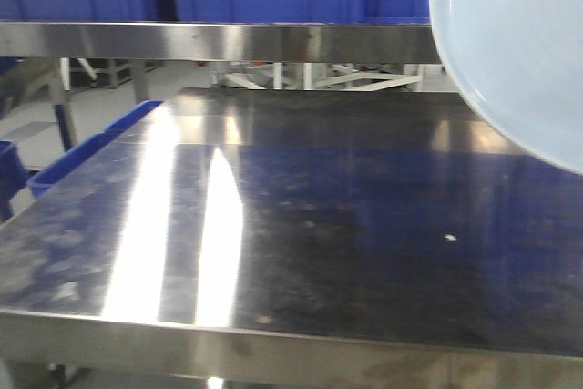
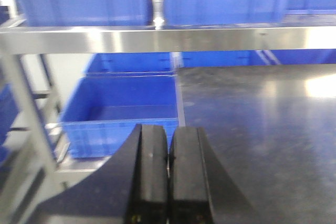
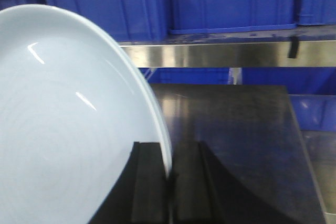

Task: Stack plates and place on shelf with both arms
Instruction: 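Drive the base away from the table holding the plate stack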

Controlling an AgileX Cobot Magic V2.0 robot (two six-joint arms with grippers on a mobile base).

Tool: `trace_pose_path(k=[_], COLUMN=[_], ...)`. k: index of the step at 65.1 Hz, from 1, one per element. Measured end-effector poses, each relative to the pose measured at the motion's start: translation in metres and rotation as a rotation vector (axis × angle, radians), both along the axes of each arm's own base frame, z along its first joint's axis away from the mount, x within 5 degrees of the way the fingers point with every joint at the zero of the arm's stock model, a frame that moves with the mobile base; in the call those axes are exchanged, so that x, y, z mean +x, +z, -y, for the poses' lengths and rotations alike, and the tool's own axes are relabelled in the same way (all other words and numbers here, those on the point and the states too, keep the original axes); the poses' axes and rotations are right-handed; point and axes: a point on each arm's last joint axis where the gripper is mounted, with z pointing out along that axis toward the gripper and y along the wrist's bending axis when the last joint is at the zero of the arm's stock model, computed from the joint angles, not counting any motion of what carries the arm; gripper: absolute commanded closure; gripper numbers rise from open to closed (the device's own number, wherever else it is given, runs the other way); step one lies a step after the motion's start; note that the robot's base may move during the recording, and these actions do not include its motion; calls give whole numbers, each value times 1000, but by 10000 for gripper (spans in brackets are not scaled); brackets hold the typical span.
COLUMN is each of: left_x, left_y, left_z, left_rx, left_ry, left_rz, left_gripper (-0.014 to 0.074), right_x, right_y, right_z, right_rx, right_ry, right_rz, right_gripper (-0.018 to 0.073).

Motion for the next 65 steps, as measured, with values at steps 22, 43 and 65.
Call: trace_pose_path(k=[22,43,65], left_x=[0,0,0], left_y=[0,0,0], left_z=[0,0,0], left_rx=[0,0,0], left_ry=[0,0,0], left_rz=[0,0,0], left_gripper=[514,514,514], right_x=[0,0,0], right_y=[0,0,0], right_z=[0,0,0], right_rx=[0,-2,-2], right_ry=[0,0,0], right_rz=[0,0,0], right_gripper=[503,503,503])
